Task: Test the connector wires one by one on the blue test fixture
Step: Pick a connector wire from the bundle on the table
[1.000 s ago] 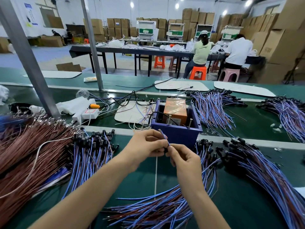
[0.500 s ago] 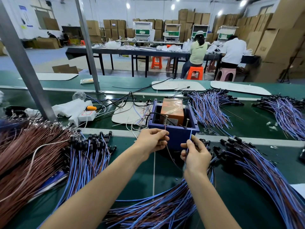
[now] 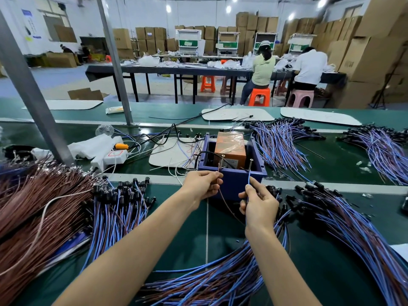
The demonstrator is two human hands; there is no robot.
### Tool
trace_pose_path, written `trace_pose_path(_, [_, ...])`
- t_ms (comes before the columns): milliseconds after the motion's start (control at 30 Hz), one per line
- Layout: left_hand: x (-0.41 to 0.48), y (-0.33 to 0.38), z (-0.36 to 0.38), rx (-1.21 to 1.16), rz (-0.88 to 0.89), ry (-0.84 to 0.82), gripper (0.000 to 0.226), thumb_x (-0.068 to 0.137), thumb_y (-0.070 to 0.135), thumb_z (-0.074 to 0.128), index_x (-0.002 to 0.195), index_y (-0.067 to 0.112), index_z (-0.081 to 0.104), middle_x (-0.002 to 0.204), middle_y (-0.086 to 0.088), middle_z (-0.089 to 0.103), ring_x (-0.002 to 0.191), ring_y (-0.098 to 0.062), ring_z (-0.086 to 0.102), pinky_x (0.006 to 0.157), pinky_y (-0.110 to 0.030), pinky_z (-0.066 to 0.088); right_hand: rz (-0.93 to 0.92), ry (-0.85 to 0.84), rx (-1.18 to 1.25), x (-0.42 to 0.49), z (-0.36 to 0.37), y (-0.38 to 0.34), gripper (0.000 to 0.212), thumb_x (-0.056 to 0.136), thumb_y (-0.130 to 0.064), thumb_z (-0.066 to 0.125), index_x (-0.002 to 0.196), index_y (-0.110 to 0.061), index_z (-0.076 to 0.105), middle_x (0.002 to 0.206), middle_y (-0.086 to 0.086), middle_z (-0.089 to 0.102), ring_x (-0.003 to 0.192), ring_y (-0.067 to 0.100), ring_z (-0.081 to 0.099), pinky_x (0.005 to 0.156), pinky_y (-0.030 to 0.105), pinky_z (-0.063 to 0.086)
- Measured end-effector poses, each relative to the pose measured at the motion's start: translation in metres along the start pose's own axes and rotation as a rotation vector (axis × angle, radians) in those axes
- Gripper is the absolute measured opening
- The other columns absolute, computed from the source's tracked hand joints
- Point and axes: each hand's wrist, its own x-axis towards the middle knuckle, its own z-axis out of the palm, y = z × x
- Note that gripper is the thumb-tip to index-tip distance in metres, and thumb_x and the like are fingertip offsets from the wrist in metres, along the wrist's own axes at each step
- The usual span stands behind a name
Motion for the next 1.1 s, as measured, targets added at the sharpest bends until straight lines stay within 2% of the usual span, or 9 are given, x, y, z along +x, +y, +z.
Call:
trace_pose_path(167, [0.0,0.0015,0.0013,-0.004,0.007,-0.023,0.014,0.094,0.013,0.057,0.09,0.005,0.068,0.067,-0.001,0.063,0.041,-0.002,0.05,0.048,-0.014,0.047,-0.002,-0.004,0.007,0.0031,0.0018,-0.0022,0.024,0.094,-0.005,0.056,0.113,-0.016,0.068,0.052,-0.001,0.056,0.035,0.007,0.037,0.036,0.017,0.032])
trace_pose_path(467, [-0.0017,0.0007,0.0013,0.009,0.03,-0.044,0.015,0.095,0.013,0.057,0.095,0.004,0.069,0.068,-0.002,0.062,0.041,-0.002,0.049,0.049,-0.014,0.048,0.0,-0.001,0.028,0.0019,0.0012,-0.0043,0.023,0.094,-0.004,0.056,0.11,-0.014,0.069,0.044,-0.006,0.054,0.034,0.006,0.038,0.035,0.017,0.032])
trace_pose_path(1100, [-0.0011,0.0014,0.003,0.06,0.014,-0.08,0.015,0.094,0.013,0.057,0.093,0.004,0.069,0.068,-0.002,0.063,0.041,-0.003,0.051,0.047,-0.014,0.047,0.01,-0.021,0.021,-0.0012,-0.0017,-0.0057,0.021,0.094,-0.004,0.056,0.104,-0.017,0.069,0.046,-0.005,0.055,0.037,0.005,0.041,0.036,0.017,0.033])
